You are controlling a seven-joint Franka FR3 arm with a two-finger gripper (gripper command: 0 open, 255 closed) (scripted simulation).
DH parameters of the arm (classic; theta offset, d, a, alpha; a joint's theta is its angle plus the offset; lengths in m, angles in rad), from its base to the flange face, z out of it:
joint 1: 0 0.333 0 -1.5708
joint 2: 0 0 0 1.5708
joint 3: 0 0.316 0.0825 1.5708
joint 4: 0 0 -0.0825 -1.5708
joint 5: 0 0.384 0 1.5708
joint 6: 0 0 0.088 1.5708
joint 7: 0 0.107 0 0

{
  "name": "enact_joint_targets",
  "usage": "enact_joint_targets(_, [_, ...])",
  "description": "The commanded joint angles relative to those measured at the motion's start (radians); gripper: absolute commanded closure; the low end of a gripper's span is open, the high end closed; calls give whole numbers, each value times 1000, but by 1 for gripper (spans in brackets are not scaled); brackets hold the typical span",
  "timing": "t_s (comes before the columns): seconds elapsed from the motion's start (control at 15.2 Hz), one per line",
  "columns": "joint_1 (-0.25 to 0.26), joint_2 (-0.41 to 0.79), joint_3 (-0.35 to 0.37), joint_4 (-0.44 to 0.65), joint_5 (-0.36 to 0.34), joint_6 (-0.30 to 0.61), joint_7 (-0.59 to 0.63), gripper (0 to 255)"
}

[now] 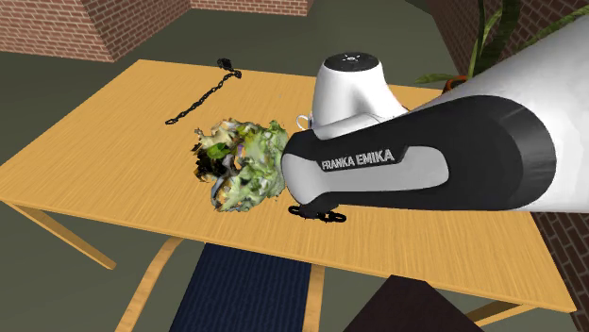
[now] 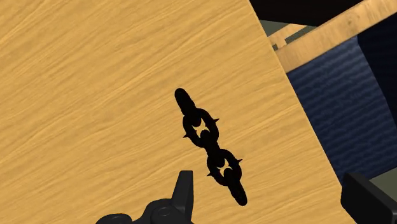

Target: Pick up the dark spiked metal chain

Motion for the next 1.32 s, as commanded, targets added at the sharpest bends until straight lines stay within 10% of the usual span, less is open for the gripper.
enact_joint_targets(0.0, [-4,83,-15,20,31,53,-40,0])
enact_joint_targets(1.06, [-69,442,18,141,214,248,-214,0])
enact_joint_targets(1.12, [-70,443,17,143,214,246,-215,255])
enact_joint_targets(1.25, [-70,444,17,143,215,247,-216,255])
